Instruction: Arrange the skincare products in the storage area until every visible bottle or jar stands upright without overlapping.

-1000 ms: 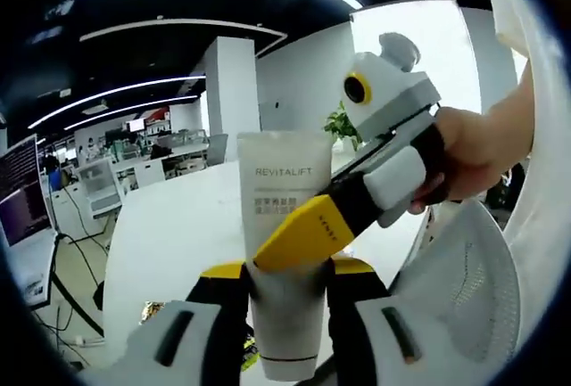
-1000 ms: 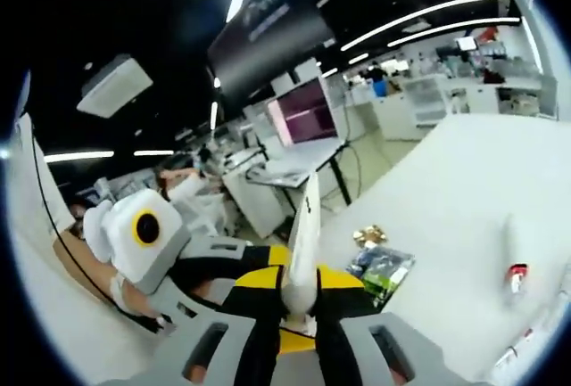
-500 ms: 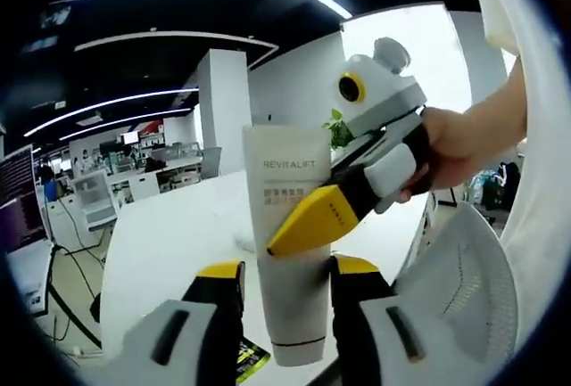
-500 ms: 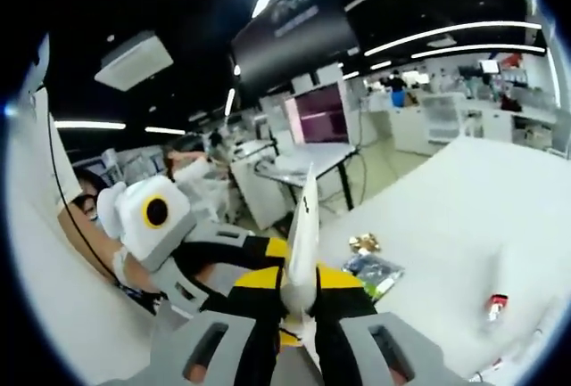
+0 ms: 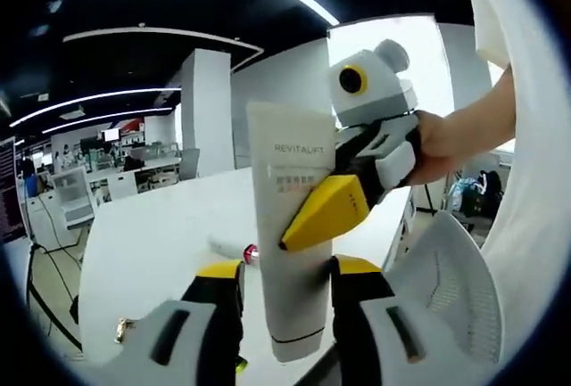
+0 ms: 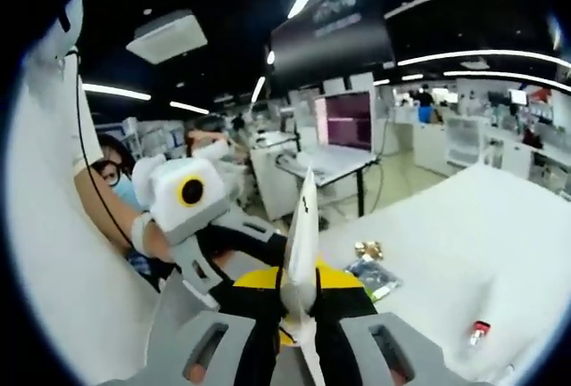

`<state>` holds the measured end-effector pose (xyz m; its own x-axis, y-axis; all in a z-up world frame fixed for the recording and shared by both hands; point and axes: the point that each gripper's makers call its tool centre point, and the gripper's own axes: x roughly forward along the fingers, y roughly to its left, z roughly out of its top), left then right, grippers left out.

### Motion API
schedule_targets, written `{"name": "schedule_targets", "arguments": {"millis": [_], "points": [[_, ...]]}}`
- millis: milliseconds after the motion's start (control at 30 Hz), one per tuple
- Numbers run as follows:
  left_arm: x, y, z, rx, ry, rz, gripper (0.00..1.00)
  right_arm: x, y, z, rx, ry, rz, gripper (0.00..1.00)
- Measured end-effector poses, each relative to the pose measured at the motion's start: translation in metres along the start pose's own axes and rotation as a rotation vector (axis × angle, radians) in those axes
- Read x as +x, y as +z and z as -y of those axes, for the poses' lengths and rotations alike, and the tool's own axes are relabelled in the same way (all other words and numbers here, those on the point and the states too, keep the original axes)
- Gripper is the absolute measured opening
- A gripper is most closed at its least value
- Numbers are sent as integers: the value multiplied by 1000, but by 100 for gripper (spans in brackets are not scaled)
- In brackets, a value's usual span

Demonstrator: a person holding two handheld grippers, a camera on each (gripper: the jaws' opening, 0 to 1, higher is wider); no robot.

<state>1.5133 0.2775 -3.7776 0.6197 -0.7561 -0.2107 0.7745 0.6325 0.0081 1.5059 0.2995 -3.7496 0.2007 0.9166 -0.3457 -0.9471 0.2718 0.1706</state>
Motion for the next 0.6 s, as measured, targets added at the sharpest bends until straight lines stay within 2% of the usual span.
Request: {"name": "schedule_targets", "arguments": {"millis": [267, 400, 500, 600], "points": [[2, -2, 15, 28, -68, -7, 31, -5, -1, -22, -168, 154, -59, 8], [2, -2, 25, 52, -115, -6, 23, -6, -1, -29, -230, 200, -77, 8], [2, -4, 25, 89, -108, -17, 22, -4, -4, -30, -285, 223, -105, 9], [2, -8, 23, 66, -104, -45, 21, 0, -8, -30, -297, 238, -138, 9]]}}
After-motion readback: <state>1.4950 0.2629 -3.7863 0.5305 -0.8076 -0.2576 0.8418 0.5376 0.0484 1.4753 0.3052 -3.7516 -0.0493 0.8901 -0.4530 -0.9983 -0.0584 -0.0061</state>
